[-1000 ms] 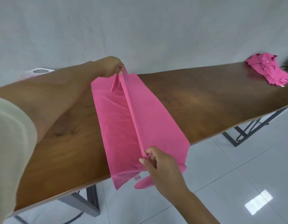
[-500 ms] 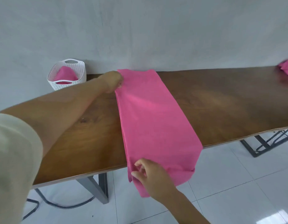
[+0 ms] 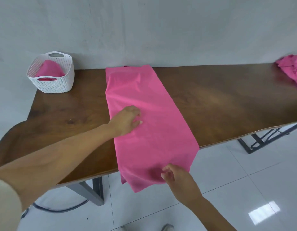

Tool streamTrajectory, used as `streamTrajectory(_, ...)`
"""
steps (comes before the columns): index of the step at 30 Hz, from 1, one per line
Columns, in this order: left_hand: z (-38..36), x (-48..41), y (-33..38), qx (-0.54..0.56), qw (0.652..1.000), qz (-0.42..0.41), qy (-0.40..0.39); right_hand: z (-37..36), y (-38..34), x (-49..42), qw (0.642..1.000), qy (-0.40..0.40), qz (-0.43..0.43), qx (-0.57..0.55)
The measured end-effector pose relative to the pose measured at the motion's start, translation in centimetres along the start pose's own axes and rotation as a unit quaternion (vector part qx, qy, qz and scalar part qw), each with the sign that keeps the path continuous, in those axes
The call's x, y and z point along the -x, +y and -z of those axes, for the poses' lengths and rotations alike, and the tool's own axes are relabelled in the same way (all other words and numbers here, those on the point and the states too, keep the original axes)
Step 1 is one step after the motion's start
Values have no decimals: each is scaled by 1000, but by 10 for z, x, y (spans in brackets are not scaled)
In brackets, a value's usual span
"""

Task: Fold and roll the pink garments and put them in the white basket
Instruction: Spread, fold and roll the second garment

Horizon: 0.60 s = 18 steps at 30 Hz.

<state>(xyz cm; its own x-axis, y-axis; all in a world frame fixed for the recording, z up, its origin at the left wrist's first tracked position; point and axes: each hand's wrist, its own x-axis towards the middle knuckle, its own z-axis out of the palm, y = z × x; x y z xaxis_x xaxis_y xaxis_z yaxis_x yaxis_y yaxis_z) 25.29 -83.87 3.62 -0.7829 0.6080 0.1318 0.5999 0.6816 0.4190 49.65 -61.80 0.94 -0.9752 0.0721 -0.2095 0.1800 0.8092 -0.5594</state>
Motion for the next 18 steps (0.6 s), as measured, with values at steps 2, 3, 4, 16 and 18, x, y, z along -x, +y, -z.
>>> streamTrajectory(2,-23,4,22,17,1000,6,11,2,25,2,999,19,-35,4)
streamTrajectory(3,-35,6,33,18,1000,7,14,3,38,2,998,34,-49,6)
streamTrajectory(4,-47,8,43,18,1000,6,15,4,51,2,997,49,-67,3)
streamTrajectory(16,-91,21,85,-38,996,75,42,3,137,-53,981,-51,-136,-132)
streamTrajectory(18,-92,22,87,-42,995,80,45,2,135,-57,980,-57,-119,-151)
